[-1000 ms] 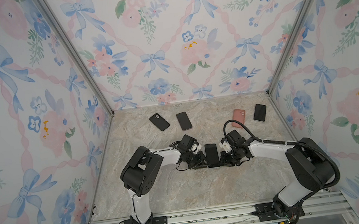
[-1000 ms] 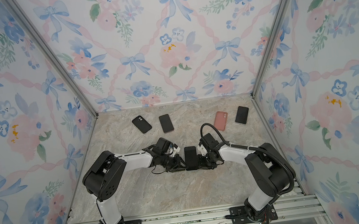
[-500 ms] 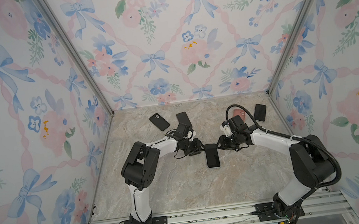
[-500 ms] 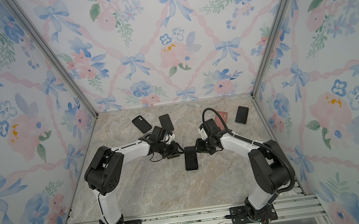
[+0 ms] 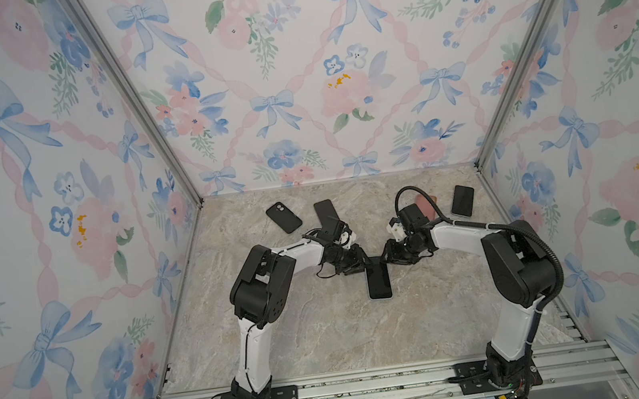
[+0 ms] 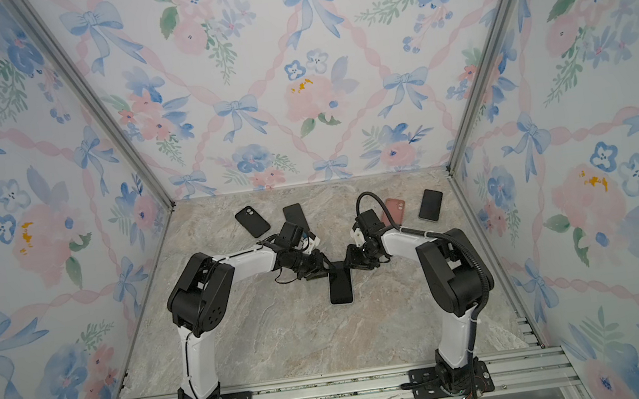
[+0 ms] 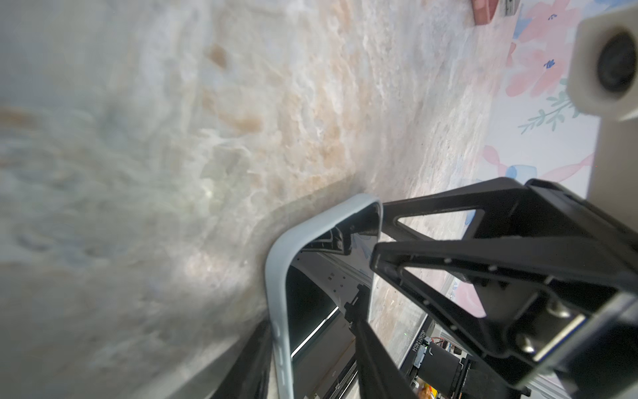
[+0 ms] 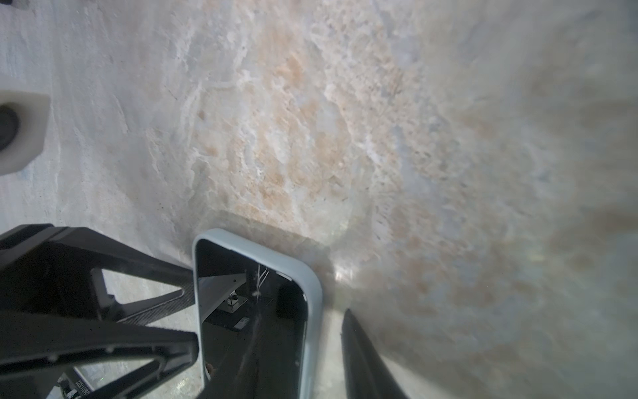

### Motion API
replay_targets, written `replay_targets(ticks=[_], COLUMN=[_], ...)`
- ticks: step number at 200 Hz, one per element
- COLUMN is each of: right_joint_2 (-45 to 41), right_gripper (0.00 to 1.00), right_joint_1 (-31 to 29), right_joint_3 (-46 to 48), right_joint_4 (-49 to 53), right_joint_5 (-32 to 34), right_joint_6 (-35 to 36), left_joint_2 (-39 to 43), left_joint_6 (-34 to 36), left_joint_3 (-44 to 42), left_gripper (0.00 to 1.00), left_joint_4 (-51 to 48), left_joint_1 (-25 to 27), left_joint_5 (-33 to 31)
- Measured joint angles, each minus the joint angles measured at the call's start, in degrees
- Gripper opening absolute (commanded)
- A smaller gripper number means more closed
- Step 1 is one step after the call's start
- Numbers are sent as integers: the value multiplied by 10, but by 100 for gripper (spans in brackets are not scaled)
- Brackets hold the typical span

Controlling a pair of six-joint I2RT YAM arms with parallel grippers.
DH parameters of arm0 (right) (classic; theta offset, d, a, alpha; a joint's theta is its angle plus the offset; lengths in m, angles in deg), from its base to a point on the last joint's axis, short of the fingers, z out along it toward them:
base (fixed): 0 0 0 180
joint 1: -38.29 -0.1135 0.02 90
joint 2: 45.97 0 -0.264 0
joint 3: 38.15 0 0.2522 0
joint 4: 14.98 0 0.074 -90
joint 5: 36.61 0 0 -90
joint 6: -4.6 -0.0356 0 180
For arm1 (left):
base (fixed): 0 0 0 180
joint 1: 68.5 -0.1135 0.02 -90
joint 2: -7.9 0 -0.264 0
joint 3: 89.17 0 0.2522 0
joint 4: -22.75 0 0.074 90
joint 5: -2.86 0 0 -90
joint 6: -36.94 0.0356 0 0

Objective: Put the phone into the phone case

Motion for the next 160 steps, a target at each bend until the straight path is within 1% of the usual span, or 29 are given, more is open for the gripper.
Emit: replay_targets(ticks=[24, 57, 73, 92, 115, 125, 137, 145, 160], right_joint_2=[3, 10, 11, 11, 11, 11, 11, 11, 11], right_gripper=[31, 26, 20, 17, 16, 17, 21, 25, 37], right_joint_1=[-2, -9, -15, -17, -20, -21, -23, -26, -33], right_joint_3=[-2, -16, -21, -28, -32, -35, -38, -42, -50], right_joint_4=[0, 17, 21, 29, 33, 36, 43, 51, 74], right_joint_5=[3, 25, 40, 54, 66, 70, 75, 79, 88], right_joint_6=[-2, -9, -14, -17, -20, -20, -21, -19, -18], left_joint_2=[-2, -7, -8, -8, -9, -9, -9, -8, -4], left_joint_6=[0, 0, 0, 0, 0, 0, 0, 0, 0], left_joint_3=[3, 12, 13, 14, 14, 14, 14, 13, 8], left_gripper=[39, 38, 38, 37, 37, 37, 37, 38, 39], left_joint_4=[-1, -11, -13, -15, -16, -16, -16, -15, -10], left_joint_1=[5, 5, 5, 6, 6, 6, 6, 6, 7], left_joint_5=[0, 0, 2, 2, 2, 2, 2, 2, -1])
